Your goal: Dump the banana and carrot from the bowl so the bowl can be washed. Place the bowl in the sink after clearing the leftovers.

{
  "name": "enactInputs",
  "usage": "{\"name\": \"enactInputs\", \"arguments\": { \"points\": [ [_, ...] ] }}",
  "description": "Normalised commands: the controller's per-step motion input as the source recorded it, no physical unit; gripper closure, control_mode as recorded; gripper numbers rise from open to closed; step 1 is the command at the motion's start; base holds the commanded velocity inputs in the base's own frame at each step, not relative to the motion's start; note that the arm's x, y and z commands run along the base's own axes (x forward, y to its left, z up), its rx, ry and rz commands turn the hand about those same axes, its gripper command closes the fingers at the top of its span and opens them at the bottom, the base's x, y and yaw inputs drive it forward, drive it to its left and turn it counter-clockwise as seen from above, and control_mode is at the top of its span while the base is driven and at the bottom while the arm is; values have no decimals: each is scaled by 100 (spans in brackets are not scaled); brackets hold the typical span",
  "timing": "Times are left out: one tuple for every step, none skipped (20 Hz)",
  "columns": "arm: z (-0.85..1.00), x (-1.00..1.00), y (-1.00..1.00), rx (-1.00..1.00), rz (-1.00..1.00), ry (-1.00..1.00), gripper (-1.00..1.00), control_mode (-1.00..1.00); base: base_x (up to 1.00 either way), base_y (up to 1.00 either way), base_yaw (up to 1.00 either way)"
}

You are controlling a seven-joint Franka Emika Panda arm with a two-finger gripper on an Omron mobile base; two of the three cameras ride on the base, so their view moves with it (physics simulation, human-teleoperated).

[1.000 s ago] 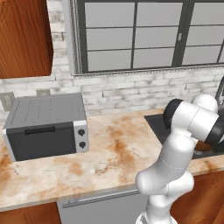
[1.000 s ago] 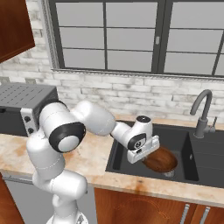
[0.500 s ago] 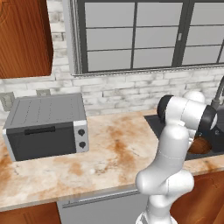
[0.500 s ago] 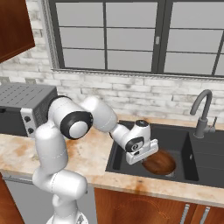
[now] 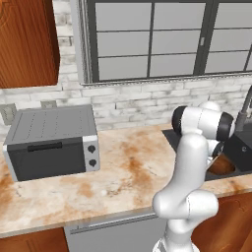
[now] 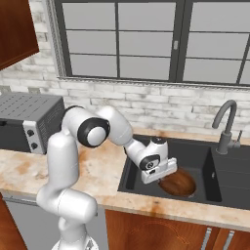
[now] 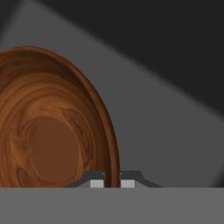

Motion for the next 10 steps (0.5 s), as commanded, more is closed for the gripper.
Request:
{"name": "enactInputs", "arguments": {
  "points": [
    [-23,13,-6,0,-5,0,100,-100,0,0,0],
    [-24,15,-4,0,-5,0,100,-100,0,0,0],
    [-27,16,-3,0,-5,0,100,-100,0,0,0],
    [-11,11,-6,1,-3,0,100,-100,0,0,0],
    [-6,4,-6,1,-2,0,100,-100,0,0,0],
    [-6,11,-11,0,-2,0,100,-100,0,0,0],
    [-4,23,-26,0,-3,0,100,-100,0,0,0],
    [-1,26,-32,0,-2,0,100,-100,0,0,0],
    [0,25,-37,0,-2,0,100,-100,0,0,0],
    [0,20,-36,1,-3,0,100,-100,0,0,0]
  ]
}}
